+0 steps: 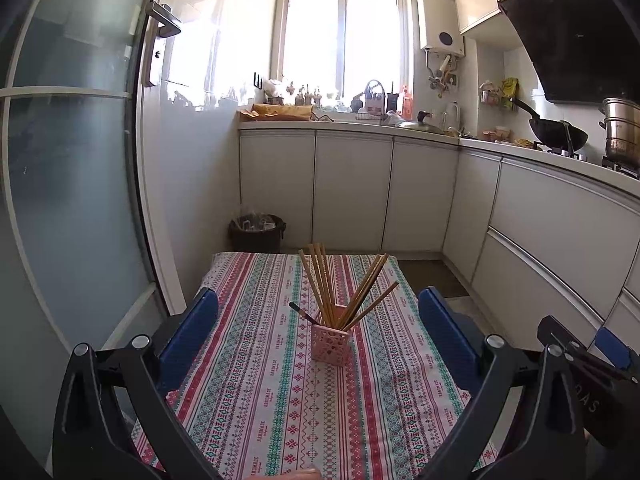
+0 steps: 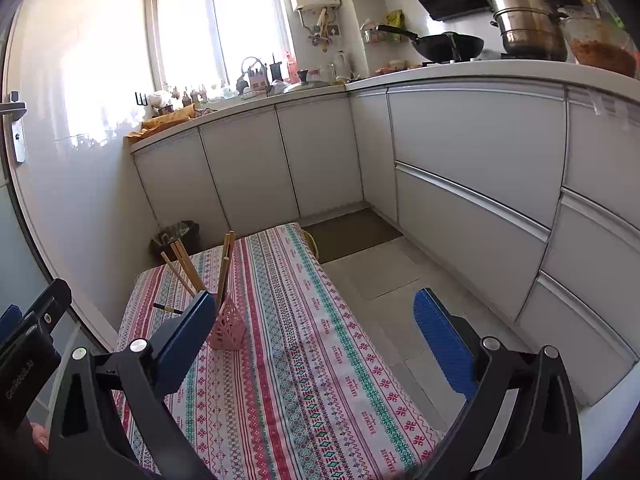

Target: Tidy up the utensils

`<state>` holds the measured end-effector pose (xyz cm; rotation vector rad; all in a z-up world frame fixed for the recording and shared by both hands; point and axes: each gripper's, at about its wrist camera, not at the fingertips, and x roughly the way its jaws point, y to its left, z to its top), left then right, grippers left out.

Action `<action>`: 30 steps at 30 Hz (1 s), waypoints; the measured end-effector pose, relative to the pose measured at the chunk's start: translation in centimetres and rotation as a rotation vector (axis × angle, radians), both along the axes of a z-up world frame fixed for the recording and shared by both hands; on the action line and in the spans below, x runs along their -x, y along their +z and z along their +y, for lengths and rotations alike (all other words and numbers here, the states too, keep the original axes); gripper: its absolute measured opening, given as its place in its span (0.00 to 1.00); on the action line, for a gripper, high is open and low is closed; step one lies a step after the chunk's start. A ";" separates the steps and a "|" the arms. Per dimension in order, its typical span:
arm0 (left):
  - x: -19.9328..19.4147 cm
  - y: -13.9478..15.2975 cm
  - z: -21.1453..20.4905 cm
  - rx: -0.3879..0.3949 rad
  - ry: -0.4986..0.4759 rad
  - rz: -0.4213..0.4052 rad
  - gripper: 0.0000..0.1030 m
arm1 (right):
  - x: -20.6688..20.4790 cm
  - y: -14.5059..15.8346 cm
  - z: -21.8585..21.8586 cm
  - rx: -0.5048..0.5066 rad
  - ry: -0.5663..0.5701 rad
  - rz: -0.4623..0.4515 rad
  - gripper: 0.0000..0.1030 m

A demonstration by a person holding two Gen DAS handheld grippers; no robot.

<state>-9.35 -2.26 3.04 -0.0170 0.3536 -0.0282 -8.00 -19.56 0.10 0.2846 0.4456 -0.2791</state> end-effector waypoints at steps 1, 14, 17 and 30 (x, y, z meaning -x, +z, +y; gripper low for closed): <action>0.0 0.0 0.0 0.000 0.000 0.000 0.93 | -0.1 0.0 0.0 0.000 0.000 0.000 0.93; -0.1 -0.2 0.0 0.000 -0.005 0.006 0.93 | -0.1 0.1 -0.2 -0.003 -0.003 0.006 0.93; -0.1 -0.2 0.0 0.000 -0.004 0.005 0.93 | -0.1 0.1 -0.2 -0.002 -0.001 0.007 0.93; -0.5 -0.3 0.8 0.088 -0.071 -0.022 0.39 | -0.5 -0.4 -0.5 -0.009 0.001 0.021 0.93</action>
